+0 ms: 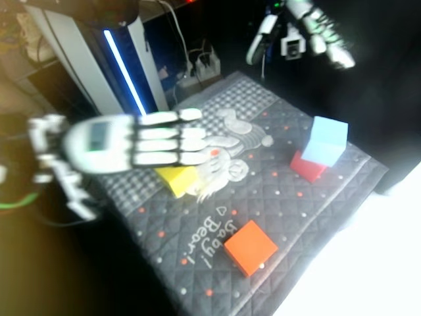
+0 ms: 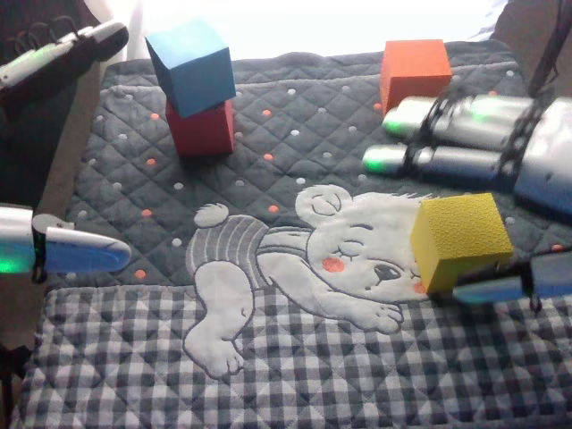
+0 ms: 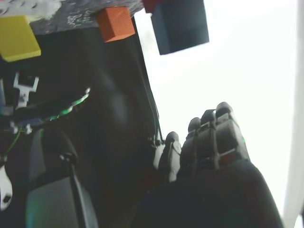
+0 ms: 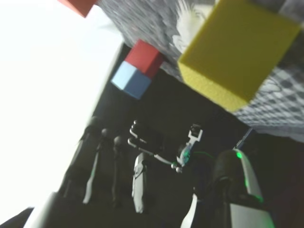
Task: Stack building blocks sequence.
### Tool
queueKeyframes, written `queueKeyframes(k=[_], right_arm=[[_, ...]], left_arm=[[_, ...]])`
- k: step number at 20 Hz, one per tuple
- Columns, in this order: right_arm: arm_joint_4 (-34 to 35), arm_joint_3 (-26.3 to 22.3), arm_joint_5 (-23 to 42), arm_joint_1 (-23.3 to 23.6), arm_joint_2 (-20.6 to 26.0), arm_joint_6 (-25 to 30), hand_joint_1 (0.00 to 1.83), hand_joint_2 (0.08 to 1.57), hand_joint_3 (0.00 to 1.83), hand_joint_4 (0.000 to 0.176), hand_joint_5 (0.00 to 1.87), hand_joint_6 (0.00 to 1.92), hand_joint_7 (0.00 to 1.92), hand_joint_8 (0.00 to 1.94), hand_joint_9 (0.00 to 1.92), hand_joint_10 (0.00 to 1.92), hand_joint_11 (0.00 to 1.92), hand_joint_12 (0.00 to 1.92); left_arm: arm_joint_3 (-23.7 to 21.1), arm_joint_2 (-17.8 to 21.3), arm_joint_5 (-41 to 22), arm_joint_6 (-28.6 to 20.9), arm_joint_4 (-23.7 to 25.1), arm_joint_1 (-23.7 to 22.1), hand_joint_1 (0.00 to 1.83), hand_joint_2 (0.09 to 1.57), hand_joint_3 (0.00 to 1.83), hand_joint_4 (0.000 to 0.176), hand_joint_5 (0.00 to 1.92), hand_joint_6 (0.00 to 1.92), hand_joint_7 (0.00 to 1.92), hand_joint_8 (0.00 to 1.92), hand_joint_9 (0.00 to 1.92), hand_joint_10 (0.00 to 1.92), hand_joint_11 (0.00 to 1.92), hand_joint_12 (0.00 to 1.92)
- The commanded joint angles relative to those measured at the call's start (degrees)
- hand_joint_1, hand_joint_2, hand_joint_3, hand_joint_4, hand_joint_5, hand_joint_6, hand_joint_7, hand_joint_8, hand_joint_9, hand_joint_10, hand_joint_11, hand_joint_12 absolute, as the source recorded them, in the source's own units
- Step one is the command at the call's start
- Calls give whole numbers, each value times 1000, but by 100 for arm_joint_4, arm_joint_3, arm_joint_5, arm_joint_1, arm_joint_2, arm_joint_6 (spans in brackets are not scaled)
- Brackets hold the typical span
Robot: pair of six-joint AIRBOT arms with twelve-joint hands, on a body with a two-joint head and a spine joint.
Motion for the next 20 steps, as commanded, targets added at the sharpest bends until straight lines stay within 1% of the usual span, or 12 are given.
queueKeyframes(k=[1, 3, 7, 9, 12, 13, 14, 16, 17, 18, 19, 20], right_arm=[[256, 51, 496, 89, 38, 26, 695, 1022, 2, 175, 62, 0, 93, 7, 121, 11, 189, 53], [235, 102, 305, 90, 8, 26, 651, 1032, 4, 176, 43, 0, 94, 1, 69, 0, 89, 9], [235, 249, -77, 88, -138, 26, 646, 1015, 0, 176, 77, 2, 113, 3, 116, 10, 145, 62], [233, 320, -188, 87, -237, 26, 698, 1004, 0, 176, 94, 1, 152, 0, 186, 1, 16, 650], [221, 366, -308, 76, -315, 26, 653, 1020, 0, 176, 102, 4, 193, 3, 252, 4, 10, 826], [209, 369, -334, 72, -330, 26, 752, 1031, 0, 147, 191, 7, 261, 6, 321, 11, 80, 830], [192, 375, -377, 69, -351, 26, 864, 1046, 1, 78, 364, 11, 486, 20, 664, 93, 394, 985], [153, 381, -417, 69, -368, 26, 999, 1078, 2, 14, 639, 11, 881, 33, 1057, 305, 755, 1274], [153, 383, -417, 69, -367, 26, 1261, 1168, 0, 0, 718, 6, 881, 940, 1043, 470, 802, 1375], [153, 385, -417, 71, -364, 26, 1314, 1162, 0, 0, 777, 3, 873, 1129, 987, 559, 770, 1374], [153, 385, -417, 71, -360, 26, 1117, 1130, 0, 0, 798, 6, 777, 584, 884, 597, 633, 1482], [153, 385, -417, 72, -349, 26, 1184, 1171, 1, 0, 771, 922, 907, 1075, 835, 712, 551, 1588]], left_arm=[[15, -1, -1002, -91, -234, 5, 823, 705, 0, 168, 37, 8, 0, 0, 0, 0, 0, 0], [10, -42, -1051, -164, -285, 100, 853, 712, 0, 151, 42, 8, 0, 0, 0, 0, 0, 0], [38, -193, -1066, -281, -483, 309, 889, 719, 0, 168, 38, 4, 0, 0, 0, 0, 0, 0], [88, -239, -1089, -399, -544, 385, 895, 746, 7, 134, 75, 16, 0, 0, 0, 0, 0, 0], [143, -278, -1102, -484, -575, 398, 870, 772, 15, 106, 51, 3, 0, 0, 0, 0, 0, 0], [144, -282, -1103, -484, -578, 398, 833, 781, 18, 110, 36, 0, 0, 0, 0, 0, 0, 0], [144, -285, -1103, -484, -582, 398, 809, 782, 17, 116, 29, 0, 0, 0, 0, 0, 0, 0], [144, -296, -1096, -484, -584, 398, 851, 797, 20, 100, 35, 3, 0, 0, 0, 0, 0, 0], [144, -307, -1096, -485, -589, 401, 883, 804, 21, 93, 44, 6, 0, 0, 0, 0, 0, 0], [144, -315, -1097, -485, -595, 403, 889, 805, 20, 94, 45, 6, 0, 0, 0, 0, 0, 0], [144, -321, -1097, -485, -597, 406, 887, 804, 18, 94, 50, 7, 0, 0, 0, 0, 0, 0], [144, -326, -1097, -485, -597, 407, 866, 806, 17, 104, 44, 4, 0, 0, 0, 0, 0, 0]])
